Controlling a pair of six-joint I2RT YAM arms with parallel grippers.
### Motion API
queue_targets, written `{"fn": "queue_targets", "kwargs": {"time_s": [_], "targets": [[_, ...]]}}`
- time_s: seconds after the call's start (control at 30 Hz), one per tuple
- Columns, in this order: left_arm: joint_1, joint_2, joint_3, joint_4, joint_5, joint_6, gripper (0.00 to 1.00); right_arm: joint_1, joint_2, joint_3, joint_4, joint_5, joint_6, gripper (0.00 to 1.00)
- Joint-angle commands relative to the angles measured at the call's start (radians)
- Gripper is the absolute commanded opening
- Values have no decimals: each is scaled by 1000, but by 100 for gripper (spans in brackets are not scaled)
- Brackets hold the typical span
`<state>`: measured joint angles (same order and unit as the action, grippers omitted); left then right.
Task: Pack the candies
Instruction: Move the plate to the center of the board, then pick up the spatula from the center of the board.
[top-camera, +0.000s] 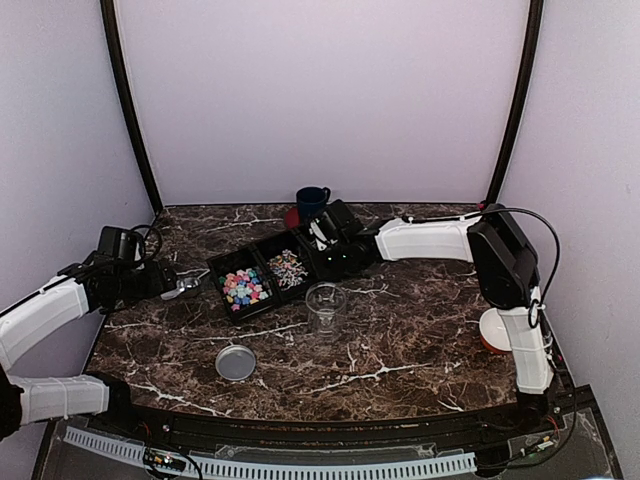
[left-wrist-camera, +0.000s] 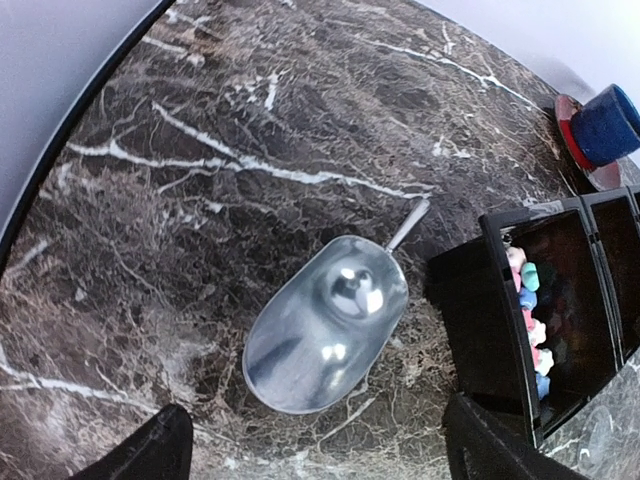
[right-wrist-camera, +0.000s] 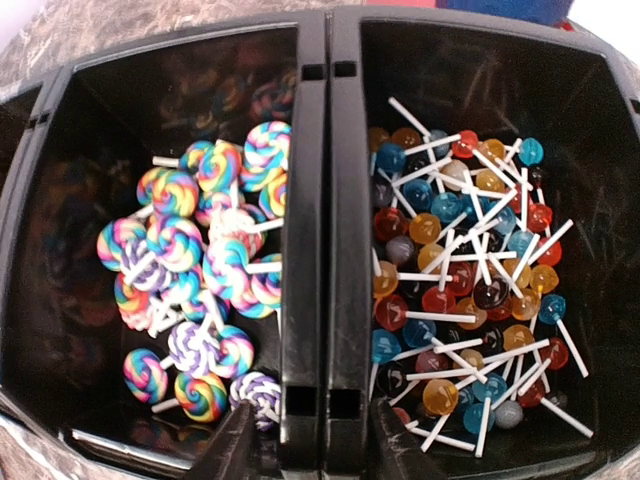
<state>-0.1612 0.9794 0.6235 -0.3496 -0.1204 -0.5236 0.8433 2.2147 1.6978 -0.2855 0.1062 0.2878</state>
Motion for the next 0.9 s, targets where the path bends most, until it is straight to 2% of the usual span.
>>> {"fn": "queue_targets", "kwargs": {"time_s": [0.0,0.1,0.5,0.87], "targets": [[16,16,-38,48,2,-91,86,17,-53,10,72,7,-3,44],[20,22,-46,58,10,-113,84,16,-110,-25,56,33,-36,53],[46,76,-124,152,63,-201,82,-25,-365,-253,56,117,-63,73],[59,133,-186,299,40,-301,66,-49,-565,-438,90,162,-44,77]]}}
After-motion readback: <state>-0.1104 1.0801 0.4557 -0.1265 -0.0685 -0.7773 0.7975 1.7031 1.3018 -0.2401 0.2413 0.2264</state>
